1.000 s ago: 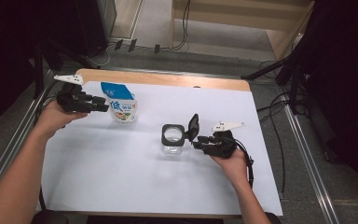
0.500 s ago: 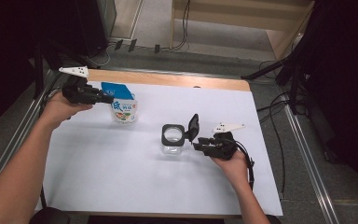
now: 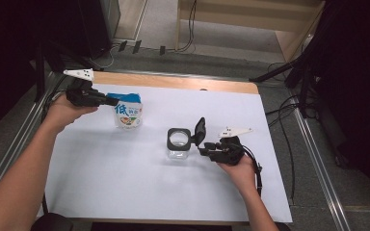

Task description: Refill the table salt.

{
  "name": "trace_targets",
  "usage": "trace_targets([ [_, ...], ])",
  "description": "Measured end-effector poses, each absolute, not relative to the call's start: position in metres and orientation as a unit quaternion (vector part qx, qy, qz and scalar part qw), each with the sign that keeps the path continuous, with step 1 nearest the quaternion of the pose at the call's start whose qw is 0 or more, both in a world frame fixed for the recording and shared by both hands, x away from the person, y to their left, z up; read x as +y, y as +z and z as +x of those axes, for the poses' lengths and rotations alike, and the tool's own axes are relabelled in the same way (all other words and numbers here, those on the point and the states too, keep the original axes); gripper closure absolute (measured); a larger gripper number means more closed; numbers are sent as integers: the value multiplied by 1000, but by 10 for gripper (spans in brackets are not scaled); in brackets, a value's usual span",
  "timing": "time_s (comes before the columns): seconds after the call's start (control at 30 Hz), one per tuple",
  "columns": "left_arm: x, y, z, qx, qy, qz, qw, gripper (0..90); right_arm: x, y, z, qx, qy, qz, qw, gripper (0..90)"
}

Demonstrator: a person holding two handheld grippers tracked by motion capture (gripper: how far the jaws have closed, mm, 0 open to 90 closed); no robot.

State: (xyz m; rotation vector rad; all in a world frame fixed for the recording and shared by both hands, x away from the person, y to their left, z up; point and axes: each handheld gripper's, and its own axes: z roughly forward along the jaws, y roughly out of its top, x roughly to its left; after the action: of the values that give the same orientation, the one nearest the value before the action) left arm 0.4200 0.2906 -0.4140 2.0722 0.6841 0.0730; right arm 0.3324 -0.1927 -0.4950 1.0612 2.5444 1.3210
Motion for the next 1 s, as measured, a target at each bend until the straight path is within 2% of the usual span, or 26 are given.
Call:
trace_targets([
  [0.13, 289, -412, 417, 279, 35, 846, 453, 885, -192, -495, 333, 832, 432, 346, 41, 637],
  [0.37, 279, -413, 419, 277, 53, 846, 453, 827, -190, -495, 334, 833, 433, 343, 42, 633],
  [0.57, 273, -411, 416, 288, 49, 844, 450, 898, -192, -493, 333, 829, 436, 349, 41, 634],
  [1.0, 262, -388, 403, 305, 31, 833, 461, 900, -201, -482, 320, 817, 453, 355, 47, 655],
])
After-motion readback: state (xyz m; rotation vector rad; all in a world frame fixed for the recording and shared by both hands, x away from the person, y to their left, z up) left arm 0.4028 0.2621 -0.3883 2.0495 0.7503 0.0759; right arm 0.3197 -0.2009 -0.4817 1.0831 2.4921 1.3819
